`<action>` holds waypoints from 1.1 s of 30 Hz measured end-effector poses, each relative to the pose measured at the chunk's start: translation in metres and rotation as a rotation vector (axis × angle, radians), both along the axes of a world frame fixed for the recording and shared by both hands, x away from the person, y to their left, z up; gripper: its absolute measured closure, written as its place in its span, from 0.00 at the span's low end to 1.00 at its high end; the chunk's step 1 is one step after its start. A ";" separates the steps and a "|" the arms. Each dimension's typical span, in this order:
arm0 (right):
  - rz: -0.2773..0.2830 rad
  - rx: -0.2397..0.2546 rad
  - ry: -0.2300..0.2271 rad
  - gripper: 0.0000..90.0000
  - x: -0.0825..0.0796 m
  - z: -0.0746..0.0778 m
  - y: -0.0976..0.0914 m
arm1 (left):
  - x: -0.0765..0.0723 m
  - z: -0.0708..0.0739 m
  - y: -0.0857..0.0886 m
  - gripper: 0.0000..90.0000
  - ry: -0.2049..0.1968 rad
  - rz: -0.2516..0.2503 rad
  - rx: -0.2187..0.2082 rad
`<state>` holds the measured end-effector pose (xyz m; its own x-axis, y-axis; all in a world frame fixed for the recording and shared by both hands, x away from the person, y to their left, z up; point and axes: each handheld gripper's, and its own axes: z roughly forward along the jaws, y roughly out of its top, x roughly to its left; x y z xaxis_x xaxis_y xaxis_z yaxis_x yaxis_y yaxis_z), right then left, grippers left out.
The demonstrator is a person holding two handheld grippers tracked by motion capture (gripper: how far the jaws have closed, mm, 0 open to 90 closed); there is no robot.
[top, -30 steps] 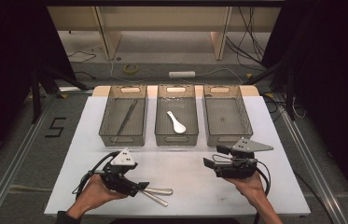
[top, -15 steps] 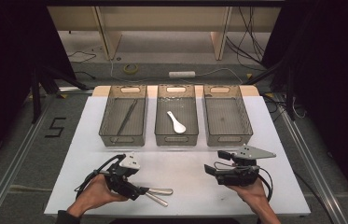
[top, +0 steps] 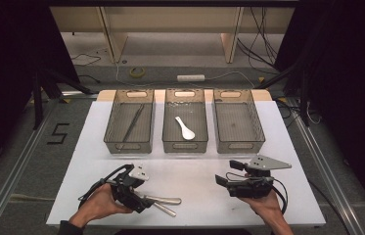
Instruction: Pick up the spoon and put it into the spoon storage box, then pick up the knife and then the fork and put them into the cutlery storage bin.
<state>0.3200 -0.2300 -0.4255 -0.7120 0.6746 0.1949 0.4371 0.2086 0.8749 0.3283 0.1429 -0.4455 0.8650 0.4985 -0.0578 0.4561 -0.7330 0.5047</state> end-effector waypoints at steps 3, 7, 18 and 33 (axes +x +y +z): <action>0.002 0.001 0.002 0.25 -0.001 0.000 0.000 | 0.000 -0.002 -0.001 0.23 0.001 -0.006 0.021; 0.007 -0.003 0.001 0.25 -0.001 -0.001 0.001 | -0.001 -0.005 -0.002 0.24 0.006 -0.021 0.045; 0.014 -0.006 0.015 0.25 0.001 -0.003 0.001 | 0.002 -0.009 -0.004 0.29 0.001 -0.061 0.109; 0.029 -0.016 0.016 0.25 0.000 -0.003 0.004 | 0.003 -0.015 -0.014 0.43 -0.019 -0.150 0.207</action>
